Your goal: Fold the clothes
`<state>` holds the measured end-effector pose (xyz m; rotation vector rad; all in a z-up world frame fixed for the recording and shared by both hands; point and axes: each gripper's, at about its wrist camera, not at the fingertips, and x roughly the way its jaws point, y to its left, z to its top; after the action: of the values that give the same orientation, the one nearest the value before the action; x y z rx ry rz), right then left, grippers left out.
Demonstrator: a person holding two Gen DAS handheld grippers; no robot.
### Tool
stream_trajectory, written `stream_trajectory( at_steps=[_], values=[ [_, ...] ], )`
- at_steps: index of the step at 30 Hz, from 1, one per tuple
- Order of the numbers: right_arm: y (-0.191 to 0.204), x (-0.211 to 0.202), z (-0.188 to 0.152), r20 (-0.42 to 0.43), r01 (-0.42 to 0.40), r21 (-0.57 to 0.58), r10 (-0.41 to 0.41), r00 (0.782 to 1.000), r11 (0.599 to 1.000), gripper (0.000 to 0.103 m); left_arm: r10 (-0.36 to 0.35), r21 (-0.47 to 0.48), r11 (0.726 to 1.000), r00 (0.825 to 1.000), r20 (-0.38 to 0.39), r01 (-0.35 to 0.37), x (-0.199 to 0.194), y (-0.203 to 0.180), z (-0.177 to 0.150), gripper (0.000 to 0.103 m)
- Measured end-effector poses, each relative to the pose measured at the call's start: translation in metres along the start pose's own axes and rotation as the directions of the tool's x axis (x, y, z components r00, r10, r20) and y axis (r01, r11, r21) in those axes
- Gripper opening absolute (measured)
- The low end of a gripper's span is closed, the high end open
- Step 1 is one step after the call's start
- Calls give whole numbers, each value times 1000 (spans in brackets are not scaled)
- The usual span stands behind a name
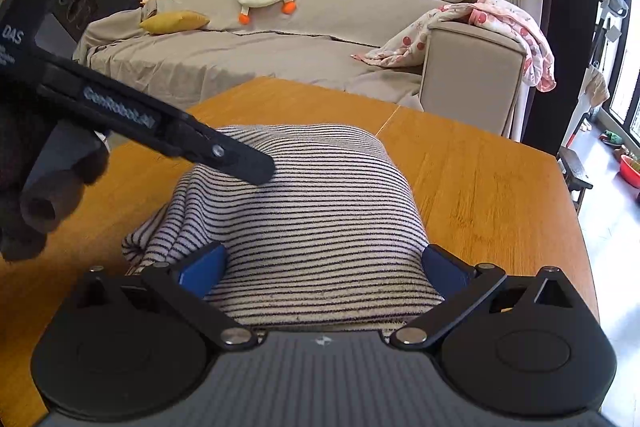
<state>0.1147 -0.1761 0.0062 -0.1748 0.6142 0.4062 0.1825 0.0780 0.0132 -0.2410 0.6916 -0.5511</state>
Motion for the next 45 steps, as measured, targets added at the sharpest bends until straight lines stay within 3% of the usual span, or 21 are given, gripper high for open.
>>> stream_trajectory(
  at_steps=[4, 6, 10, 16, 21, 27, 30, 34, 38, 41, 45],
  values=[
    [-4, -1, -3, 16, -9, 8, 9, 1000, 1000, 103, 86, 24, 996, 996, 6, -86, -22, 20, -3, 91],
    [-6, -2, -4, 23, -15, 10, 15, 1000, 1000, 103, 92, 21, 996, 996, -19, -91, -20, 25, -8, 91],
    [-6, -3, -6, 29, -20, 11, 20, 999, 1000, 103, 134, 115, 985, 990, -47, -127, -5, 20, -11, 92],
    [-9, -4, -7, 29, -30, 23, 29, 999, 999, 103, 67, 175, 983, 998, -16, -63, 24, -3, 4, 92],
    [-12, -3, -6, 23, -38, 40, 37, 999, 999, 103, 74, 329, 941, 997, 29, -79, 30, -32, 14, 94],
    [-13, -4, -7, 21, -42, 44, 41, 999, 998, 103, 99, 377, 924, 993, -61, -69, 36, -8, 6, 95],
    [-13, -4, -7, 21, -44, 42, 43, 999, 998, 103, 128, 340, 935, 990, -55, -102, 39, 6, 9, 97],
    [-13, -3, -7, 20, -42, 41, 41, 999, 998, 103, 145, 239, 960, 989, 8, -142, 45, 14, 32, 98],
    [-13, -4, -7, 16, -39, 43, 38, 999, 998, 103, 164, 186, 970, 985, -44, -154, 45, 35, 38, 98],
    [-13, -5, -8, 15, -34, 44, 34, 999, 998, 103, 121, 152, 983, 989, -83, -107, 28, 50, 26, 98],
    [-13, -5, -10, 17, -42, 44, 41, 999, 998, 103, 140, 92, 987, 987, -75, -133, -12, 58, 17, 97]
  ],
)
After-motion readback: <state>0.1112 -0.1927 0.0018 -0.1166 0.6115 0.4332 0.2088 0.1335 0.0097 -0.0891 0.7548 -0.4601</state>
